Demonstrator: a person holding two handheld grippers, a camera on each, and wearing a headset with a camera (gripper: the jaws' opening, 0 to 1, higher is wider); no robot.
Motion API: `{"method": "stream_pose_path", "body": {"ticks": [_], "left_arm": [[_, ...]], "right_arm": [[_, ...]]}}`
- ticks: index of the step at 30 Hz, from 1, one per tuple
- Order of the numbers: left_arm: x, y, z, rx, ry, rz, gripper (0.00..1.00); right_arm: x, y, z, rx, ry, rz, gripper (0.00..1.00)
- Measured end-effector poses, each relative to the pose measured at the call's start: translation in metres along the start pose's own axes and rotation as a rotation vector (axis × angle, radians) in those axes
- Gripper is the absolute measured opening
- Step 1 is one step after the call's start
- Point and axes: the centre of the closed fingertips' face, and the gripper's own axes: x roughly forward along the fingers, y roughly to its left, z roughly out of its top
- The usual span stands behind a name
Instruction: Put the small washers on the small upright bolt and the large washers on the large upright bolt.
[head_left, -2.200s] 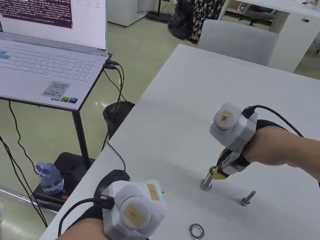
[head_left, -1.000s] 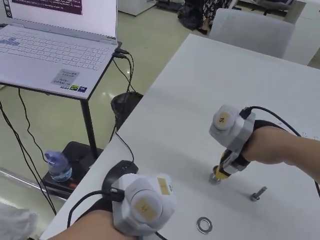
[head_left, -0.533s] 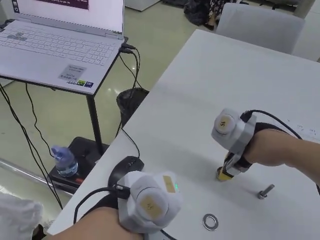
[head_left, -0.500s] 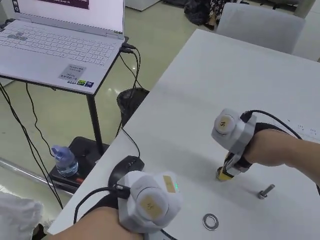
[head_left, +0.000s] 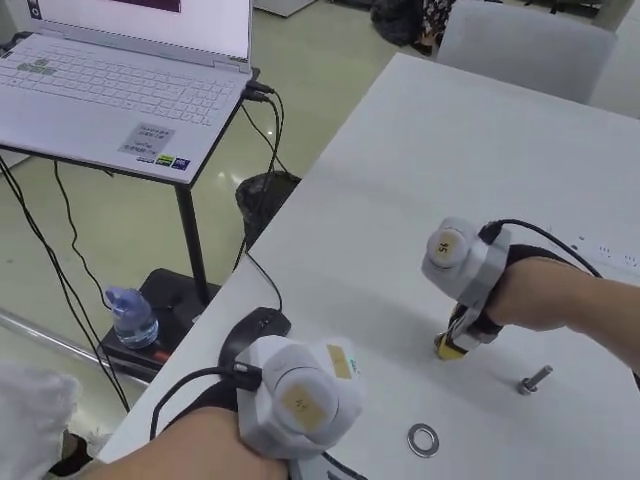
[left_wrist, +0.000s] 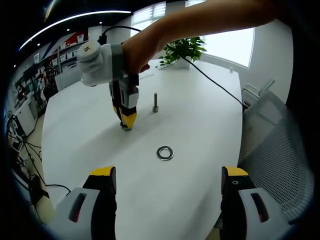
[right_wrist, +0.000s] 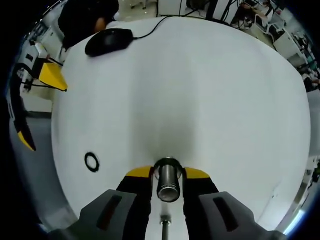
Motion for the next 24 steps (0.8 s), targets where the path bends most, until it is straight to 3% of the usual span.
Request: {"method": "stream_pose_path", "body": {"ticks": [7,14,24], "left_arm": [[0.000,0.000,0.001,-0.001,-0.002,0.001,0.86],[0.000,-0.001,0.000,0.000,0.000,0.001,0.86],[-0.001,0.000,0.002,0.001,-0.005,0.006,0.86]], "right_arm": [[0.000,-0.001,0.001,-0.001,-0.007,0.000,0.25],[0.000,0.001,0.000,-0.002,-0.026,0.006,0.33],[-0.013,-0.002,-0.002,0.005,-0.069,0.005,0.35]]}}
